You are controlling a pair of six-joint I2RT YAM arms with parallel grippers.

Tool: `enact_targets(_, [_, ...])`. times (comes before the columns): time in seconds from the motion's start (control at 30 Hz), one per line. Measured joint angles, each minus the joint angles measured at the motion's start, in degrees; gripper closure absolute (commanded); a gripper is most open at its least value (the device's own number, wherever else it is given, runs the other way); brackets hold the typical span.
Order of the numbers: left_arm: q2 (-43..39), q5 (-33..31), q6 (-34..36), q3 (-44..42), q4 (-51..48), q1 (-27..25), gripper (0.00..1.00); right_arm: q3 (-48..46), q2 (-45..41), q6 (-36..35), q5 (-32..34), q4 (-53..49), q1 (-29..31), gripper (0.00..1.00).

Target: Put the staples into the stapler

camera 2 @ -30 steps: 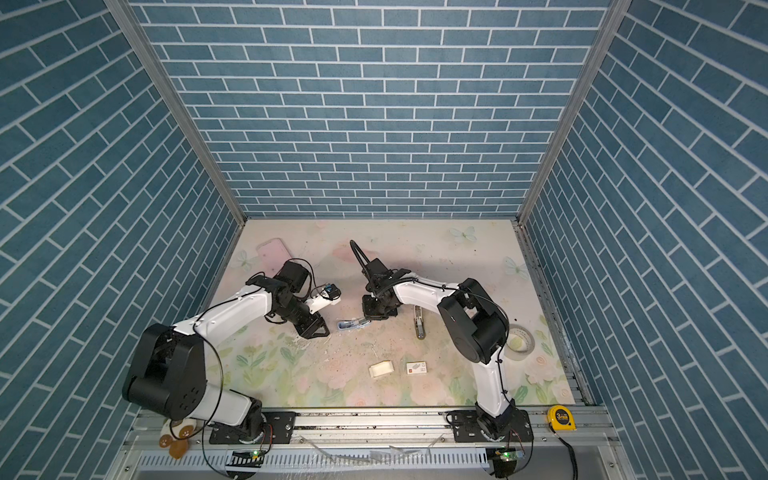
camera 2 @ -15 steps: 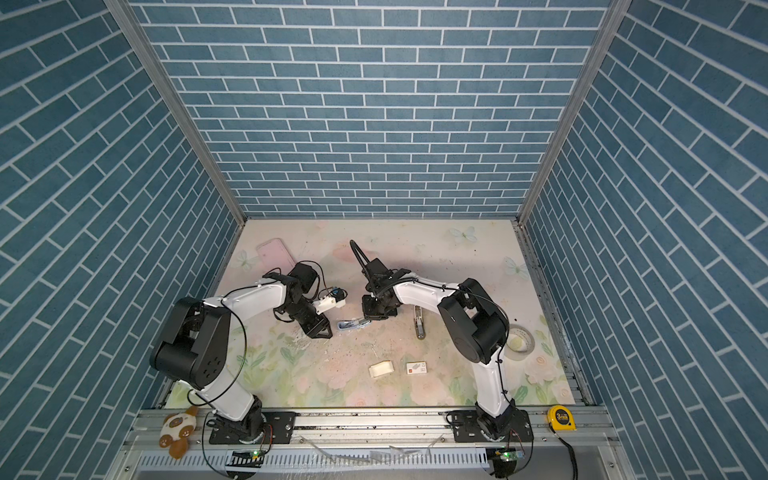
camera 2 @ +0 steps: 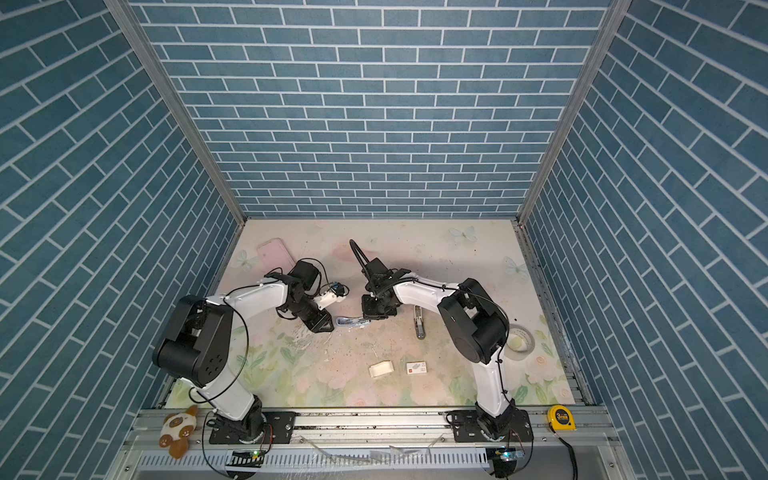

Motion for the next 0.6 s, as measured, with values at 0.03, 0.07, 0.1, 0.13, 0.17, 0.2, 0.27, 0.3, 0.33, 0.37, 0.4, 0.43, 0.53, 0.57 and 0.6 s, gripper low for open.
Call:
enact_targets(0.03, [0.2, 0.11, 0.02, 0.09, -0.02, -0.04, 0.63, 0.0, 0.0, -0.07, 0.0, 0.0, 0.0, 0.95])
enact_targets(0.07, [0.22, 0.15, 0.02, 0.09, 0.0, -0.11, 0.64, 0.0, 0.0, -0.07, 0.02, 0.0, 0.0, 0.95])
enact_targets(0.1, [0.22, 0.15, 0.04, 0.09, -0.09, -0.15, 0.63, 0.0, 0.0, -0.09, 0.02, 0.0, 0.0, 0.95])
enact_targets(0.13, [0.22, 0.13, 0.04, 0.09, -0.09, -0.15, 0.63, 0.0, 0.0, -0.11, 0.02, -0.02, 0.0, 0.95])
enact_targets(0.17, [0.22, 0.09, 0.02, 0.09, -0.09, -0.2, 0.64, 0.0, 0.0, -0.11, 0.02, -0.02, 0.0, 0.95])
enact_targets(0.2, [0.22, 0.07, 0.02, 0.09, -0.09, -0.22, 0.64, 0.0, 0.0, -0.13, 0.04, -0.02, 0.0, 0.96])
enact_targets(0.27, [0.22, -0.09, 0.02, 0.09, 0.07, -0.24, 0.65, 0.0, 0.0, -0.2, 0.04, -0.04, -0.02, 0.96])
enact_targets(0.3, [0.2, -0.13, 0.02, 0.09, 0.07, -0.24, 0.65, 0.0, 0.0, -0.2, 0.04, -0.04, -0.02, 0.97])
enact_targets(0.33, [0.11, -0.15, 0.02, 0.07, 0.07, -0.24, 0.65, 0.0, 0.0, -0.22, 0.04, -0.04, -0.02, 0.97])
enact_targets(0.37, [-0.11, -0.22, 0.02, 0.0, 0.09, -0.24, 0.65, 0.02, 0.0, -0.22, 0.04, 0.0, -0.02, 0.97])
enact_targets(0.4, [-0.55, -0.33, 0.04, -0.28, 0.35, -0.24, 0.65, 0.11, 0.0, -0.22, 0.07, -0.04, -0.02, 0.97])
enact_targets(0.43, [-1.11, -0.5, 0.02, -0.66, 0.59, -0.24, 0.66, 0.11, 0.0, -0.24, 0.13, -0.07, -0.02, 0.97])
enact_targets(0.53, [-3.45, -1.6, -0.24, -1.99, 1.55, -0.24, 0.66, 0.11, 0.0, -0.28, 0.22, -0.11, -0.02, 0.98])
enact_targets(0.57, [-3.87, -2.03, -0.5, -2.12, 2.01, -0.24, 0.66, 0.13, 0.0, -0.28, 0.24, -0.13, -0.02, 0.98])
enact_targets(0.6, [-3.98, -2.45, -0.83, -2.14, 2.54, -0.22, 0.66, 0.13, 0.0, -0.31, 0.26, -0.15, -0.02, 0.98])
